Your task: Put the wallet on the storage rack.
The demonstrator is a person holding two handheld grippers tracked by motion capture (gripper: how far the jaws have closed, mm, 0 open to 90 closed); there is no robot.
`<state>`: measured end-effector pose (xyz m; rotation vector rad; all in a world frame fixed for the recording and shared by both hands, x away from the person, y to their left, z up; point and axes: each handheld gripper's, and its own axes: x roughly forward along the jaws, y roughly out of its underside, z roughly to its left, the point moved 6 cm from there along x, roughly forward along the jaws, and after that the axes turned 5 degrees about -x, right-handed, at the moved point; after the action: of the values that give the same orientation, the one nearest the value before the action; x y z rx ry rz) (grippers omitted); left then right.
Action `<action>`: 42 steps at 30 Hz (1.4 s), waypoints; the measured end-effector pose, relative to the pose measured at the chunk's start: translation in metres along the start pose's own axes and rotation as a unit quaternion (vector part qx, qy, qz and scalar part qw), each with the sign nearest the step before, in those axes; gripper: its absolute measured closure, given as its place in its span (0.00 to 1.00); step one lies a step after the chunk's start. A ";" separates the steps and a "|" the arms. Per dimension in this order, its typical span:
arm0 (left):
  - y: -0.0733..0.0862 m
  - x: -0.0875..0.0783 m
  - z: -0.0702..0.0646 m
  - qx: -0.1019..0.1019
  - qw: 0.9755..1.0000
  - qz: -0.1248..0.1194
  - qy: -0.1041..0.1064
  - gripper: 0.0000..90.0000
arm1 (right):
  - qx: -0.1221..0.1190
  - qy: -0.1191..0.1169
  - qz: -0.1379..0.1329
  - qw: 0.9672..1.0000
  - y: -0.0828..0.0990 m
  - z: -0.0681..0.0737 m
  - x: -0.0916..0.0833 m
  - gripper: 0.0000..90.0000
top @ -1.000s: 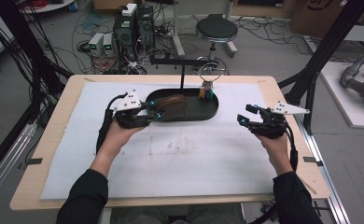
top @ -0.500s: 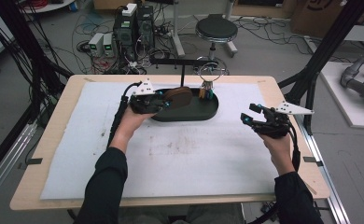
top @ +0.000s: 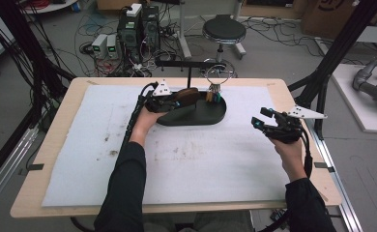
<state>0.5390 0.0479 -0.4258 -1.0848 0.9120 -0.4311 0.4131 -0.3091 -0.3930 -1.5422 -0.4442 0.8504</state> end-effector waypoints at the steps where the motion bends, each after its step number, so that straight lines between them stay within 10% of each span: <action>1: 0.002 0.001 0.002 -0.002 1.000 0.002 -0.004 0.74 | -0.001 0.000 0.001 1.000 0.000 0.001 0.000 0.38; 10: 0.014 0.009 -0.001 -0.013 0.999 0.029 0.008 0.72 | -0.001 0.003 0.003 1.000 0.002 0.000 -0.001 0.38; 22: 0.022 0.005 -0.001 -0.091 0.994 0.056 0.021 0.52 | 0.000 0.002 0.003 1.000 0.002 -0.001 -0.001 0.38; 42: 0.013 -0.039 -0.012 -0.129 0.991 0.012 0.038 0.29 | 0.001 -0.002 0.012 1.000 0.005 -0.002 0.004 0.37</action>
<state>0.5051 0.0745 -0.4233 -1.2982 1.0672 -0.3430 0.4161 -0.3090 -0.3985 -1.5461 -0.4284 0.8714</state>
